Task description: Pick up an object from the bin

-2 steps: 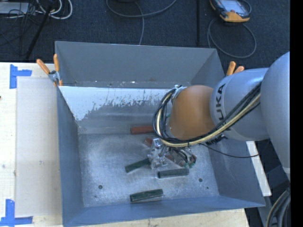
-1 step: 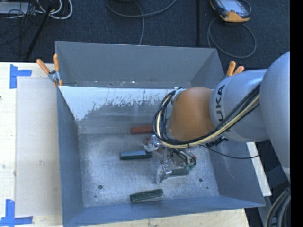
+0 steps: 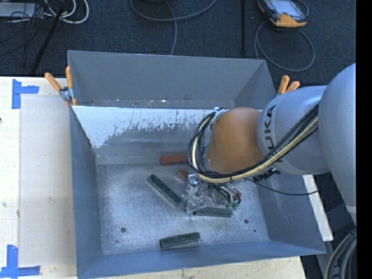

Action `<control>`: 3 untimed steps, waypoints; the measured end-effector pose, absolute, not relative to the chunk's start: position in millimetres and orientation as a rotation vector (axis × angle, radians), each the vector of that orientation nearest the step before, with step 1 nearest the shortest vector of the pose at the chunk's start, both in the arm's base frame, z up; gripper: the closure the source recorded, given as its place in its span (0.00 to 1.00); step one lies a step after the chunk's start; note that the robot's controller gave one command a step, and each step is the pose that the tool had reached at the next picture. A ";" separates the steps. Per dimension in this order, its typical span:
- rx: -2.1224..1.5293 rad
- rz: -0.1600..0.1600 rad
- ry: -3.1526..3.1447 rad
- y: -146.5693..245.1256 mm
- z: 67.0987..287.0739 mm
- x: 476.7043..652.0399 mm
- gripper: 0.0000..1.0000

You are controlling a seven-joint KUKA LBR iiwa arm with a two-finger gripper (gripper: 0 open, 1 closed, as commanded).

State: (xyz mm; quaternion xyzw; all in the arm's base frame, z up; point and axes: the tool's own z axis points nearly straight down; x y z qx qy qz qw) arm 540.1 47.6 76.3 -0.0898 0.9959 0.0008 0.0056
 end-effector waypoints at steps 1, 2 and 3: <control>-0.280 0.003 3.119 47.4 74.3 539.2 0.00; -0.279 0.003 3.119 47.4 74.4 539.2 0.00; 0.127 0.003 3.129 96.7 77.1 588.2 1.00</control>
Offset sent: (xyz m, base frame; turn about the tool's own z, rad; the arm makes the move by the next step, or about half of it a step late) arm 0.0000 0.0000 0.0000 0.0000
